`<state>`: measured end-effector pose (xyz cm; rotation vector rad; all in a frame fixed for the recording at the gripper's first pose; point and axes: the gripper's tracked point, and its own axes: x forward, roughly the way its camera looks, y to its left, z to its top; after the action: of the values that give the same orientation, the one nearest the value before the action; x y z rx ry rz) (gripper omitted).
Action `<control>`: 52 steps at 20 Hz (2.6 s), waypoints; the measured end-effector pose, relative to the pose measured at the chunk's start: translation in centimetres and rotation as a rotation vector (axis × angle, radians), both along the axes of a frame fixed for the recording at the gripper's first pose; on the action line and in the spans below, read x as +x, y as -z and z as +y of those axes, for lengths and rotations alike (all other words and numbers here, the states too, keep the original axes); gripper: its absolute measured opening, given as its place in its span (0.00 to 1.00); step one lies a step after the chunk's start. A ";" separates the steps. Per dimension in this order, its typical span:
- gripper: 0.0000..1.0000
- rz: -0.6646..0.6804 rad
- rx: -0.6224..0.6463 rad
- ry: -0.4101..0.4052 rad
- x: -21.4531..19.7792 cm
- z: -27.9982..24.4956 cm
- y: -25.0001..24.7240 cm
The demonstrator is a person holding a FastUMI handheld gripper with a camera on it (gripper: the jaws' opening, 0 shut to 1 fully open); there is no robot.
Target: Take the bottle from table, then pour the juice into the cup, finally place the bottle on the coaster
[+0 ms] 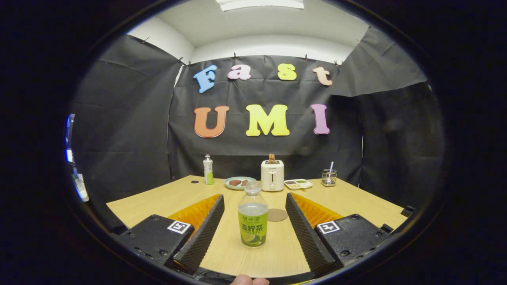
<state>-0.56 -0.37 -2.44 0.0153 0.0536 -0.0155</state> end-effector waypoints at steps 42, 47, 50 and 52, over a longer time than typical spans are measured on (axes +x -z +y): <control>0.82 0.303 0.205 -0.062 10.1 2.1 10.6; 0.78 0.327 0.327 -0.038 9.8 1.9 9.5; 0.77 0.313 0.459 -0.029 9.8 1.7 8.8; 0.76 0.317 0.564 -0.026 9.7 1.6 8.9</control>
<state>9.16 1.23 -11.31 0.5772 0.3743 0.0233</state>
